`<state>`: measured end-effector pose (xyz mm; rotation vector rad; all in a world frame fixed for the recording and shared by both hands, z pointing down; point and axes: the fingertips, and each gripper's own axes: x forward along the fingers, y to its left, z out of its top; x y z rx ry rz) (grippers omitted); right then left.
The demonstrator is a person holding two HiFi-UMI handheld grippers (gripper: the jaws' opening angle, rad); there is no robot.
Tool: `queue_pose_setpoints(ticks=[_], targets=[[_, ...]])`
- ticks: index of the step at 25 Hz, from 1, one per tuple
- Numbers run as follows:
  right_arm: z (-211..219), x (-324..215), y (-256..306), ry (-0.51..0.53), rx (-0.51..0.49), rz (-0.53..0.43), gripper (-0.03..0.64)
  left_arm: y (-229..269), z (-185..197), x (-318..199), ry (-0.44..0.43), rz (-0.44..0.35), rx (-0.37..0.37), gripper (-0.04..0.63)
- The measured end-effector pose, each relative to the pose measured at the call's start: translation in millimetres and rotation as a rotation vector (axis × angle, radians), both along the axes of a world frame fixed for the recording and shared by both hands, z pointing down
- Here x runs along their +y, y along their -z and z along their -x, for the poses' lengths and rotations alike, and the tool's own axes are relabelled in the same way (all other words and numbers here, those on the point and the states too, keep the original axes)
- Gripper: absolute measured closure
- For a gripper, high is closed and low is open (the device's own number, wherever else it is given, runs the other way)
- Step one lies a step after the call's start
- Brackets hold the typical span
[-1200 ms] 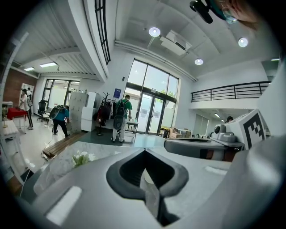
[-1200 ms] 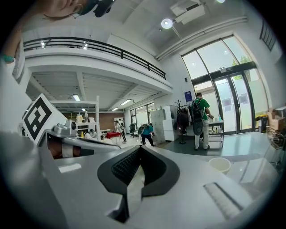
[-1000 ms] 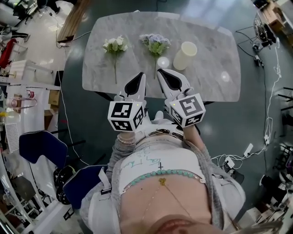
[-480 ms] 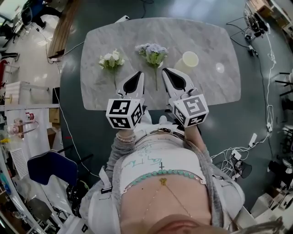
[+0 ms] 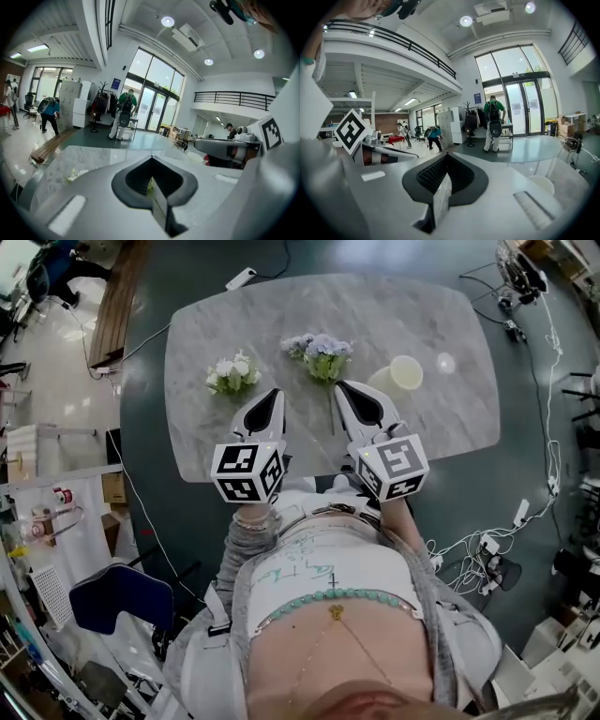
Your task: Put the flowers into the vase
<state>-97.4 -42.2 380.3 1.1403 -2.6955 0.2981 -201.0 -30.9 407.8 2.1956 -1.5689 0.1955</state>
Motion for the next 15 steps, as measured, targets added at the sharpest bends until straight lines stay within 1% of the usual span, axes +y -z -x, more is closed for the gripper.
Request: queue_pose_setpoints(ticks=[6, 10, 15], targets=[[-7, -14, -5, -0.045, 0.004, 0.014, 0.593, -22, 28, -8, 0.009, 0.044, -0.031, 0.594], [-16, -19, -4, -0.073, 0.007, 0.012, 0.593, -42, 52, -7, 0.046, 0.085, -0.053, 0.594], [-28, -19, -1, -0.093, 0.018, 0.002, 0.594, -62, 71, -2, 0.086, 0.134, -0.066, 0.593]])
